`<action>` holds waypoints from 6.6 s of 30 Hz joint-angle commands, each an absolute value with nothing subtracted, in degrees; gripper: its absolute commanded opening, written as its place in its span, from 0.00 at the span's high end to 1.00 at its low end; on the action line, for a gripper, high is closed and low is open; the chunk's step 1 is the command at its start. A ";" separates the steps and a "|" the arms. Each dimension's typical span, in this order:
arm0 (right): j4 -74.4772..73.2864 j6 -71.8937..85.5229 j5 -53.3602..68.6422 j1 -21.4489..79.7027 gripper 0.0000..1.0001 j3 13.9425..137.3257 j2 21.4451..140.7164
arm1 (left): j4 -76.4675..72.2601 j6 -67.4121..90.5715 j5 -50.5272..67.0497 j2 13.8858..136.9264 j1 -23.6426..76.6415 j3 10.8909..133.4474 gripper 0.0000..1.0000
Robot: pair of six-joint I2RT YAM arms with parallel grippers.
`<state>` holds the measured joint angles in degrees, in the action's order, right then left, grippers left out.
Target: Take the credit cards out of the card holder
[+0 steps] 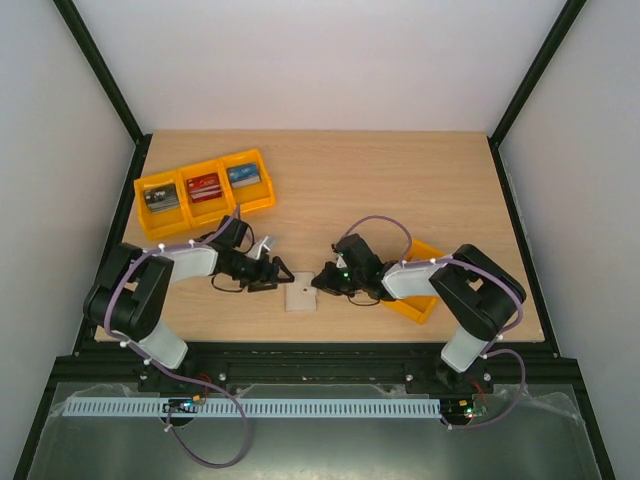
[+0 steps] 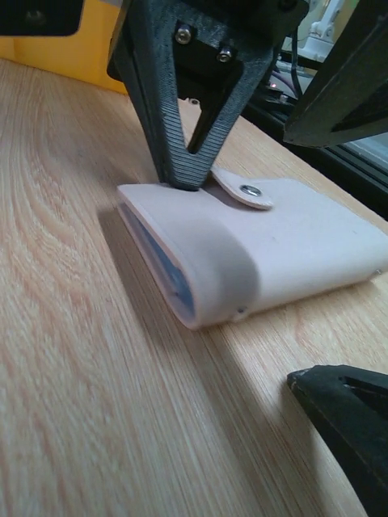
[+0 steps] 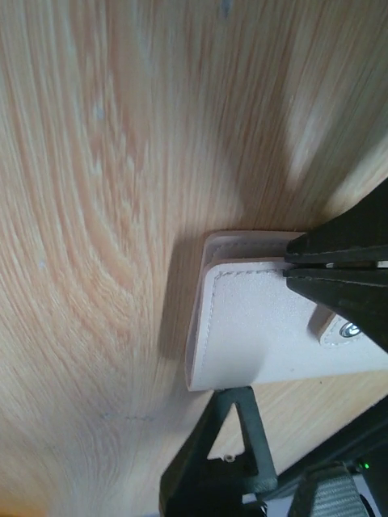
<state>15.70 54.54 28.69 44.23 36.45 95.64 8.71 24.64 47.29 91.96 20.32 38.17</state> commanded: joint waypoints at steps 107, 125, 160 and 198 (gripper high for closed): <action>-13.98 31.02 -9.09 39.45 0.98 56.23 94.02 | 30.85 6.11 44.63 82.42 17.86 62.47 0.98; 7.03 17.36 49.50 34.18 0.49 59.40 76.72 | 62.03 -18.50 57.88 78.88 16.30 93.95 0.98; 13.63 20.15 59.26 35.75 0.45 60.40 69.23 | 73.82 -32.50 63.44 74.28 16.36 100.64 0.98; 2.35 35.46 16.52 48.60 0.98 71.62 83.08 | 48.40 -15.30 20.70 76.88 23.26 85.98 0.01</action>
<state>2.70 34.37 18.68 48.14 69.04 82.96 52.93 -16.19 28.91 75.16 22.41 87.29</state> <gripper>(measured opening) 0.071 0.990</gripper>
